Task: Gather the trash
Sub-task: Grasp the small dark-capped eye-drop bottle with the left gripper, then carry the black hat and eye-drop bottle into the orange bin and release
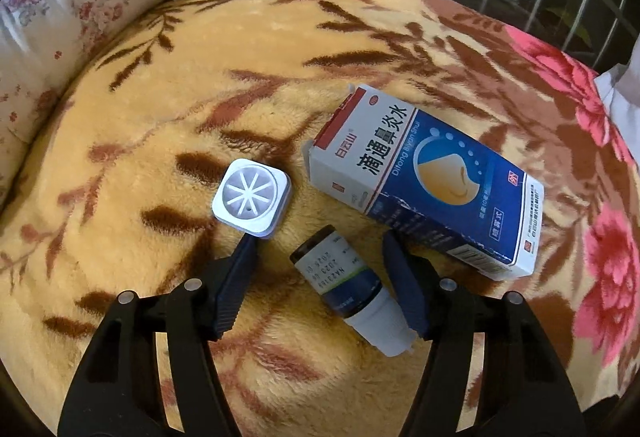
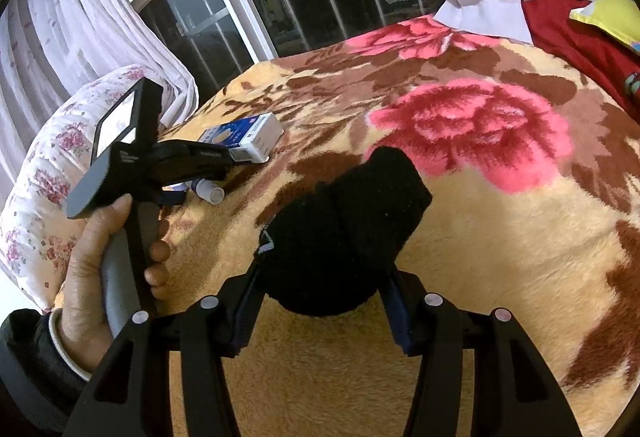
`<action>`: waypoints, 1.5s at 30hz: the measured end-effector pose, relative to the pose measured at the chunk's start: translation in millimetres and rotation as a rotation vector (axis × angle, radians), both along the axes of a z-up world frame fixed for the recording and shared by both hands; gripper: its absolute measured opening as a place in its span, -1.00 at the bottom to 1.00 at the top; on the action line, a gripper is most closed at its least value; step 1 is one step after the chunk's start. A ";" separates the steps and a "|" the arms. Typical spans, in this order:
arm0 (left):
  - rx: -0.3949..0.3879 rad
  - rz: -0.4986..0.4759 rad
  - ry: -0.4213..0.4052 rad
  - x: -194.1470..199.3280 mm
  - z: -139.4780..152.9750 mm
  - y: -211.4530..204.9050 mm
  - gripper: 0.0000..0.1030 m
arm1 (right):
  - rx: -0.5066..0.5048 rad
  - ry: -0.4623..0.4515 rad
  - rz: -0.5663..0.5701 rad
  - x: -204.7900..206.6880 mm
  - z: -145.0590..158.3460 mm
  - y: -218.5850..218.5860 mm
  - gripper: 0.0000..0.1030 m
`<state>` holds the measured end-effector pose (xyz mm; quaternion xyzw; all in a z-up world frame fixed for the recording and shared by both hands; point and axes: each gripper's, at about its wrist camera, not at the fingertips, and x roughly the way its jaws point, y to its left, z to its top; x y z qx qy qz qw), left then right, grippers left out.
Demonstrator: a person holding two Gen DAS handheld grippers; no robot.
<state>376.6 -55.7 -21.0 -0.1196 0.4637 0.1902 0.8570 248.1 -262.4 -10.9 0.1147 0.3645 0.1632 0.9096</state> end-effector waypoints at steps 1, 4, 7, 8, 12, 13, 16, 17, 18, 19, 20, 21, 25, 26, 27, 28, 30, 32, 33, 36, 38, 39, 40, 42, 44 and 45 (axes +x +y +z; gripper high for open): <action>0.000 0.010 0.002 0.8 0.0 -0.3 0.25 | 0.000 0.000 -0.001 -0.2 -0.1 -0.2 0.03; 0.000 0.050 0.009 3.0 -0.7 -1.9 0.30 | 0.001 0.002 0.000 0.4 0.1 -0.3 0.03; 0.032 0.082 0.015 4.8 -1.6 -8.3 0.30 | 0.002 0.005 0.000 0.6 -0.1 0.0 0.03; 0.038 0.091 0.013 4.9 -1.7 -10.0 0.26 | 0.003 0.007 0.000 0.7 -0.5 -0.1 0.03; 0.048 0.070 0.001 2.8 2.9 -22.3 -0.38 | 0.017 0.019 -0.001 2.1 -2.4 -2.6 0.03; 0.038 0.065 -0.005 1.2 4.5 -24.6 -0.40 | 0.024 0.023 -0.003 2.4 -3.0 -3.5 0.03; 0.012 0.041 -0.016 0.2 4.9 -23.5 -0.49 | 0.037 0.028 -0.011 2.5 -3.7 -5.6 0.03; 0.004 0.031 -0.017 -0.6 4.9 -22.5 -0.49 | 0.040 0.027 -0.013 2.0 -3.6 -6.1 0.03; -0.021 0.012 -0.025 -3.6 6.6 -18.6 -0.51 | 0.042 0.026 -0.014 1.2 -3.3 -6.3 0.03; -0.050 -0.007 -0.034 -7.0 8.3 -14.9 -0.51 | 0.042 0.026 -0.015 1.0 -3.3 -6.0 0.03; -0.079 -0.035 -0.041 -10.2 9.8 -10.6 -0.52 | 0.042 0.028 -0.015 1.6 -3.6 -6.2 0.03; -0.107 -0.082 -0.045 -15.3 11.7 -5.2 -0.52 | 0.042 0.030 -0.016 2.2 -3.8 -6.0 0.03; -0.147 -0.277 -0.069 -43.4 16.7 15.7 -0.53 | 0.041 0.032 -0.018 2.5 -3.4 -5.5 0.03; -0.165 -0.318 -0.080 -52.2 18.5 22.0 -0.54 | 0.041 0.032 -0.019 2.6 -3.2 -5.5 0.03; -0.180 -0.353 -0.094 -61.9 21.0 27.9 -0.55 | 0.040 0.032 -0.021 2.5 -3.3 -5.5 0.03; -0.191 -0.387 -0.110 -71.2 23.7 32.3 -0.55 | 0.038 0.033 -0.024 2.4 -3.3 -5.5 0.03; -0.206 -0.455 -0.158 -93.4 30.4 43.3 -0.55 | 0.035 0.037 -0.028 2.6 -3.6 -5.1 0.03; -0.192 -0.496 -0.193 -109.2 35.8 48.4 -0.56 | 0.031 0.040 -0.031 3.0 -3.7 -5.3 0.03; -0.156 -0.514 -0.212 -116.8 37.9 50.0 -0.56 | 0.029 0.042 -0.032 3.1 -3.8 -5.2 0.03; -0.131 -0.523 -0.195 -117.9 33.8 53.0 -0.56 | 0.016 0.052 -0.034 4.6 -4.0 -4.0 0.03; -0.147 -0.508 -0.181 -111.6 28.0 54.2 -0.56 | 0.005 0.055 -0.036 4.7 -4.3 -3.2 0.03; -0.147 -0.498 -0.176 -107.8 25.7 54.3 -0.56 | 0.001 0.054 -0.037 4.0 -4.3 -3.1 0.03; -0.143 -0.490 -0.171 -103.9 23.9 52.3 -0.56 | -0.002 0.052 -0.038 3.1 -4.1 -2.8 0.03; -0.125 -0.478 -0.152 -97.9 20.2 49.1 -0.56 | 0.003 0.053 -0.037 3.5 -4.3 -2.9 0.03; -0.122 -0.459 -0.122 -90.3 15.0 46.7 -0.56 | 0.012 0.057 -0.039 3.7 -4.2 -3.8 0.03; -0.126 -0.447 -0.103 -85.0 10.7 46.4 -0.55 | 0.014 0.059 -0.040 3.9 -3.9 -4.2 0.03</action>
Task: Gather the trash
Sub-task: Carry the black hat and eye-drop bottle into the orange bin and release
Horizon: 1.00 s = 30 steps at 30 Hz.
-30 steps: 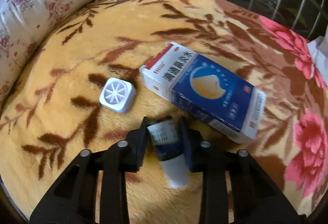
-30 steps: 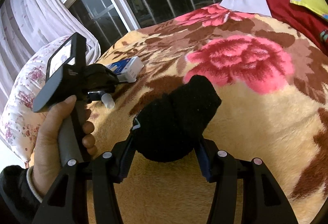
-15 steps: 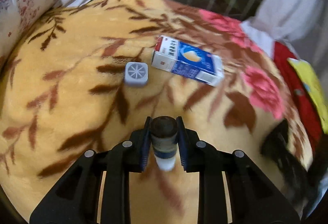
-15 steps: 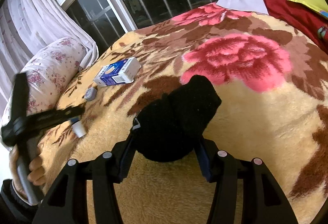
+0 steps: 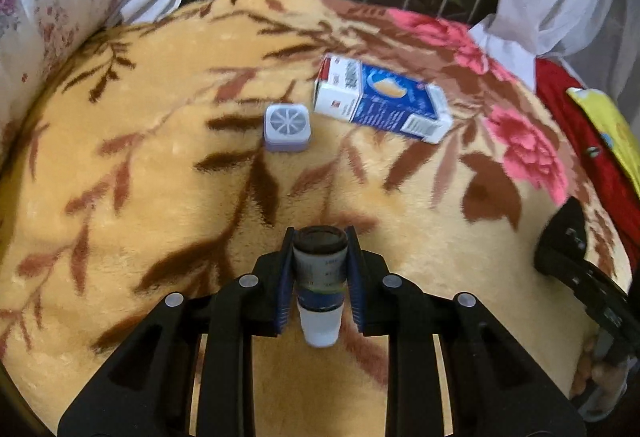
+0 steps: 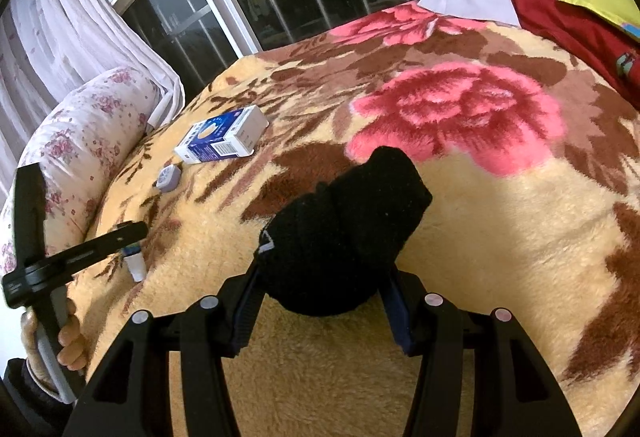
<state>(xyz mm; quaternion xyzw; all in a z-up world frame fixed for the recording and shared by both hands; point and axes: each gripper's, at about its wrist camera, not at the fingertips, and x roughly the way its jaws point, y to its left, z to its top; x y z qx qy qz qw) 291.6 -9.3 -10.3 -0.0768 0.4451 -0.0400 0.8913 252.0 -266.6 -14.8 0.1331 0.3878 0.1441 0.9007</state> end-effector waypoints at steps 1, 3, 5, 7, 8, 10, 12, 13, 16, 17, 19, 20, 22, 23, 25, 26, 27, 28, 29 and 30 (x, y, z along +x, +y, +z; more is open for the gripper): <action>-0.004 0.010 0.017 3.2 -4.1 0.5 -0.55 | 0.002 0.001 -0.001 0.0 0.2 -0.4 0.03; -0.001 0.024 0.064 10.2 -15.4 0.6 -0.55 | 0.001 -0.002 0.000 0.0 0.3 -0.5 0.04; 0.050 0.021 0.062 9.2 -18.0 -5.8 -0.55 | 0.005 -0.005 0.001 0.2 0.2 -1.7 0.04; 0.106 0.014 0.057 8.0 -18.4 -13.6 -0.55 | 0.009 -0.006 0.002 0.4 0.1 -2.5 0.04; 0.128 0.013 0.055 7.1 -18.5 -16.6 -0.55 | 0.008 -0.006 0.001 0.0 0.1 -2.2 0.04; 0.158 0.019 0.042 4.5 -17.5 -19.7 -0.56 | 0.007 -0.006 0.000 -0.2 0.1 -2.2 0.04; 0.190 0.040 0.009 -2.7 -13.6 -21.3 -0.56 | 0.007 -0.006 -0.002 0.0 0.1 -2.4 0.04; 0.205 0.051 -0.004 -4.2 -10.9 -22.4 -0.56 | 0.007 -0.008 -0.004 0.0 0.3 -2.8 0.04; 0.226 0.069 -0.070 -17.9 3.7 -23.4 -0.56 | 0.004 -0.021 -0.008 -1.5 4.7 -3.5 0.04; 0.235 0.071 -0.087 -22.4 8.3 -24.8 -0.56 | 0.002 -0.026 -0.008 -3.9 7.2 -3.0 0.04; 0.254 0.061 -0.126 -37.3 19.4 -29.9 -0.56 | -0.016 -0.057 -0.014 -11.3 16.5 -1.1 0.04; 0.260 0.055 -0.136 -40.5 23.3 -33.3 -0.56 | -0.021 -0.070 -0.004 -16.1 21.5 1.6 0.04; 0.281 0.045 -0.169 -53.6 33.7 -40.2 -0.56 | -0.024 -0.092 0.018 -28.3 31.5 8.4 0.04; 0.281 0.040 -0.180 -59.0 38.3 -42.2 -0.56 | -0.024 -0.100 0.030 -34.1 35.5 11.5 0.04; 0.269 0.032 -0.203 -72.8 49.6 -45.3 -0.56 | -0.027 -0.119 0.060 -48.9 46.2 19.6 0.04; 0.265 0.027 -0.212 -79.4 54.5 -46.5 -0.56 | -0.029 -0.129 0.071 -57.0 51.4 22.7 0.04; 0.257 0.019 -0.223 -89.8 61.0 -47.4 -0.56 | -0.029 -0.136 0.079 -63.5 55.1 24.8 0.04; 0.253 0.016 -0.229 -95.4 63.9 -48.2 -0.56 | -0.025 -0.143 0.091 -74.5 60.7 26.9 0.04; 0.249 0.009 -0.237 -103.3 67.7 -48.9 -0.56 | -0.020 -0.148 0.098 -83.4 64.3 27.4 0.04; 0.247 -0.001 -0.246 -114.3 71.7 -50.1 -0.56 | -0.018 -0.154 0.107 -93.4 68.1 28.7 0.04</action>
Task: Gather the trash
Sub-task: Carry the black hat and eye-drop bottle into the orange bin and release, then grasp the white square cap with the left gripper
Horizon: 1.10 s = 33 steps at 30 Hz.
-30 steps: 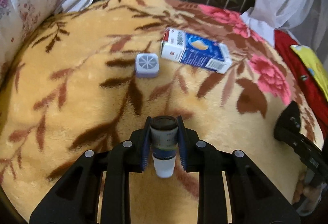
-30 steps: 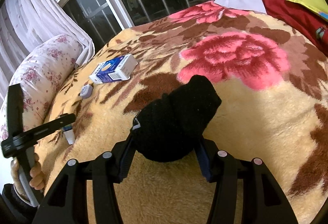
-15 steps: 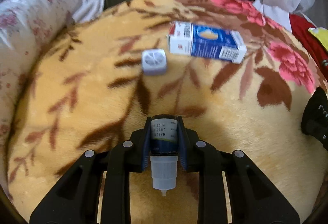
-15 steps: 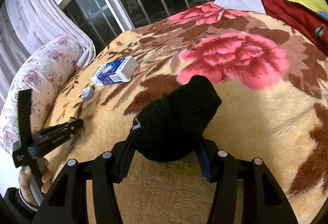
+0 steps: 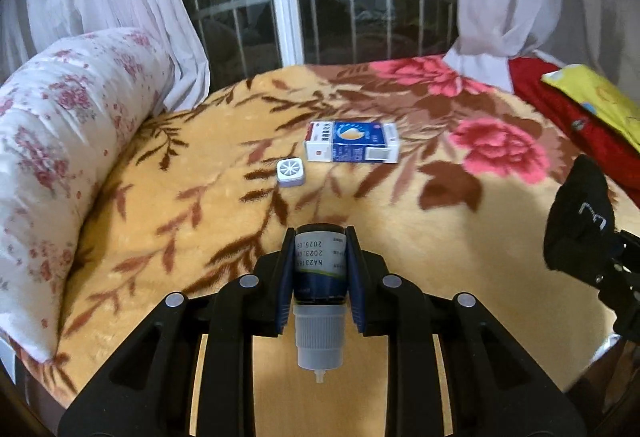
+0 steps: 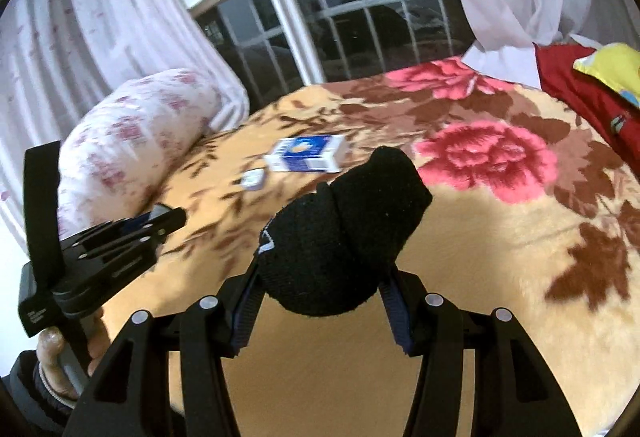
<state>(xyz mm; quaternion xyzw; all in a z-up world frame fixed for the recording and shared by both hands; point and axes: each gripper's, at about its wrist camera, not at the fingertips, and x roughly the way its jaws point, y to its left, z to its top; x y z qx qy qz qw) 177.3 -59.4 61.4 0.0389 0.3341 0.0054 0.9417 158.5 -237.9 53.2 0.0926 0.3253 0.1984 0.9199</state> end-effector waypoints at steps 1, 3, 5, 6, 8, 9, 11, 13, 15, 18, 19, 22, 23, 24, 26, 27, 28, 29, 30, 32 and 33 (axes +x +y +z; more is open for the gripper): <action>0.002 -0.009 -0.008 -11.0 2.8 -0.6 -0.56 | -0.004 -0.012 0.015 -15.8 5.0 2.6 0.04; 0.006 -0.037 -0.018 -35.6 7.0 -1.4 -0.56 | -0.023 -0.026 0.040 -37.6 9.6 6.7 0.04; 0.012 -0.073 -0.023 -66.3 7.2 -1.9 -0.56 | -0.047 -0.038 0.075 -67.7 11.2 11.4 0.04; 0.016 -0.088 -0.020 -78.1 6.3 -2.0 -0.56 | -0.054 -0.039 0.087 -78.2 10.0 12.8 0.04; 0.009 -0.119 -0.001 -106.3 -1.1 -1.9 -0.56 | -0.073 -0.031 0.119 -105.7 3.8 17.1 0.04; 0.004 -0.129 0.010 -116.2 -5.8 -1.6 -0.56 | -0.080 -0.018 0.140 -117.6 -2.1 19.7 0.04; 0.001 -0.153 0.045 -140.4 -22.7 -2.4 -0.56 | -0.095 0.013 0.171 -135.7 -15.3 24.3 0.04; 0.004 -0.174 0.080 -156.6 -40.4 -3.2 -0.56 | -0.115 0.049 0.197 -149.7 -32.8 29.4 0.04; 0.008 -0.192 0.129 -171.2 -63.4 -4.6 -0.56 | -0.142 0.082 0.209 -157.9 -49.7 33.1 0.04; -0.002 -0.218 0.214 -181.7 -98.0 -5.8 -0.56 | -0.155 0.166 0.233 -166.4 -81.0 38.3 0.04; -0.002 -0.220 0.235 -182.3 -104.8 -5.2 -0.56 | -0.154 0.201 0.239 -167.6 -93.3 39.6 0.04; 0.000 -0.226 0.316 -181.4 -134.1 -3.5 -0.56 | -0.158 0.271 0.251 -166.7 -119.0 46.1 0.05; -0.004 -0.237 0.344 -179.9 -143.2 -3.6 -0.56 | -0.162 0.288 0.256 -166.5 -126.5 48.7 0.10; -0.001 -0.247 0.375 -179.3 -152.2 -4.4 -0.55 | -0.166 0.299 0.264 -167.6 -132.4 51.4 0.15; -0.004 -0.241 0.431 -176.9 -168.8 -3.4 -0.37 | -0.200 0.334 0.282 -166.2 -146.3 60.0 0.27; -0.021 -0.237 0.468 -174.7 -178.1 -1.6 -0.06 | -0.218 0.349 0.286 -164.8 -152.9 62.8 0.27; -0.030 -0.233 0.479 -173.6 -181.7 0.4 -0.01 | -0.227 0.357 0.289 -164.1 -156.5 64.1 0.27; -0.043 -0.225 0.493 -172.9 -185.6 2.8 0.00 | -0.229 0.362 0.290 -164.5 -158.5 64.2 0.27; -0.049 -0.224 0.499 -172.8 -186.9 4.3 0.00 | -0.228 0.364 0.289 -164.9 -158.8 62.8 0.27; -0.051 -0.216 0.496 -172.9 -186.3 6.6 0.00 | -0.219 0.360 0.286 -164.9 -155.6 59.1 0.29; -0.051 -0.214 0.491 -173.5 -184.9 8.1 0.01 | -0.216 0.354 0.278 -165.5 -152.7 56.3 0.30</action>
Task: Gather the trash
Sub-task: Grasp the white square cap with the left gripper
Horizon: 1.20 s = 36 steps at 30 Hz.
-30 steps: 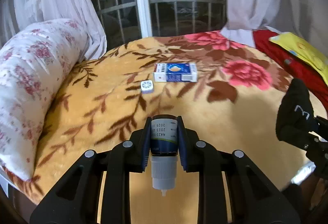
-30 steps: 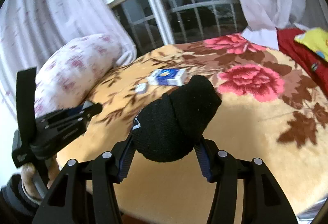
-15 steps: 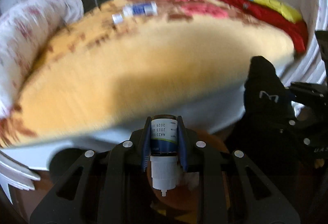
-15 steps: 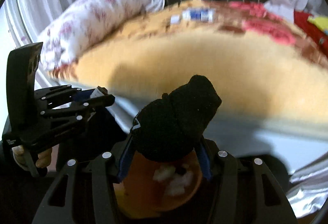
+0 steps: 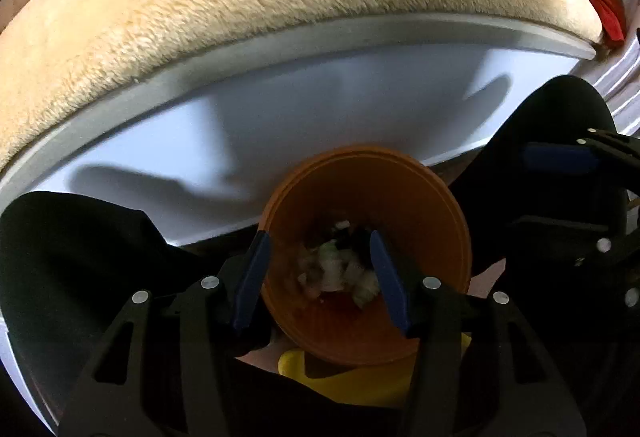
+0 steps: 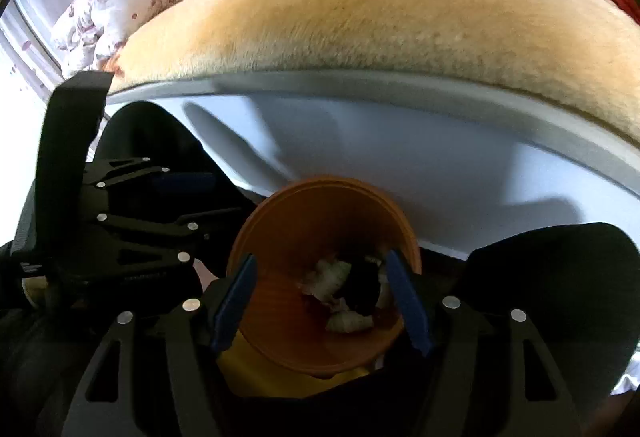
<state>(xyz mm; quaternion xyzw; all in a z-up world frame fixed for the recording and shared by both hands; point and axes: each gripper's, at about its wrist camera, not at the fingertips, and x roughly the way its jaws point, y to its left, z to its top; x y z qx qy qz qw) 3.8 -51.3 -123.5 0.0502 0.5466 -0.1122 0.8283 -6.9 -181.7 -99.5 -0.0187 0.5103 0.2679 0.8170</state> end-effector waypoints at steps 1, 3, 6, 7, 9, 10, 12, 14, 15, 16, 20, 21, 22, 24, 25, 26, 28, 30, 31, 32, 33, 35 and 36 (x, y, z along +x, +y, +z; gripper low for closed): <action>0.002 0.002 -0.006 -0.8 1.5 1.1 0.03 | 0.001 -0.005 -0.007 0.8 3.9 -1.4 0.31; 0.014 0.009 -0.026 -2.4 6.2 2.8 0.13 | 0.008 -0.010 -0.022 1.4 9.5 -6.5 0.31; 0.038 0.012 -0.067 -5.1 18.5 3.9 0.17 | 0.030 -0.029 -0.039 1.0 21.5 -15.9 0.33; 0.054 0.012 -0.080 -5.5 23.0 4.1 0.18 | 0.032 -0.041 -0.042 0.8 26.7 -18.8 0.34; 0.083 0.012 -0.116 -2.1 38.0 1.6 0.18 | 0.049 -0.075 -0.049 2.5 42.0 -23.8 0.36; 0.088 0.011 -0.133 -0.8 46.7 2.3 0.19 | 0.062 -0.088 -0.053 4.2 48.6 -27.0 0.40; 0.075 0.015 -0.164 5.4 66.1 5.8 0.20 | 0.095 -0.117 -0.063 7.9 63.0 -34.7 0.46; 0.031 0.034 -0.213 18.1 93.8 15.2 0.35 | 0.131 -0.151 -0.079 15.9 78.6 -40.2 0.48; 0.021 0.046 -0.237 26.6 103.7 19.9 0.41 | 0.146 -0.163 -0.087 20.1 84.2 -43.0 0.48; 0.018 0.061 -0.264 36.2 112.8 23.2 0.41 | 0.162 -0.176 -0.098 25.0 89.2 -45.4 0.48; -0.005 0.122 -0.321 106.2 149.0 45.3 0.53 | 0.218 -0.205 -0.135 41.7 100.1 -49.0 0.54; -0.008 0.134 -0.321 121.4 152.1 48.6 0.55 | 0.231 -0.208 -0.142 46.8 100.5 -48.2 0.55; -0.022 0.137 -0.311 143.3 154.9 48.4 0.57 | 0.237 -0.208 -0.146 49.3 98.8 -47.8 0.56; -0.035 0.151 -0.289 194.5 152.5 49.4 0.57 | 0.243 -0.203 -0.153 55.6 96.2 -46.8 0.56; -0.030 0.162 -0.281 217.2 151.1 49.5 0.57 | 0.247 -0.198 -0.154 59.5 94.2 -44.9 0.56; -0.020 0.176 -0.282 237.1 149.7 48.9 0.57 | 0.252 -0.192 -0.152 63.0 92.2 -42.9 0.56; -0.003 0.199 -0.290 273.2 145.3 46.5 0.57 | 0.253 -0.187 -0.154 68.0 89.4 -40.3 0.57; 0.021 0.219 -0.303 297.0 138.7 44.4 0.57 | 0.249 -0.191 -0.157 71.7 87.7 -40.8 0.59; 0.029 0.229 -0.305 310.2 133.9 43.1 0.57 | 0.252 -0.190 -0.159 73.8 87.2 -42.3 0.59; 0.031 0.240 -0.301 319.7 131.5 44.0 0.57 | 0.259 -0.186 -0.160 74.7 87.1 -43.9 0.59; 0.021 0.257 -0.297 330.0 127.6 44.2 0.57 | 0.265 -0.183 -0.160 75.8 87.1 -45.2 0.59; 0.002 0.268 -0.288 344.9 120.7 44.2 0.57 | 0.273 -0.184 -0.162 77.4 87.9 -48.2 0.59; 0.002 0.271 -0.286 347.0 118.5 44.0 0.57 | 0.271 -0.187 -0.164 77.8 88.3 -49.4 0.59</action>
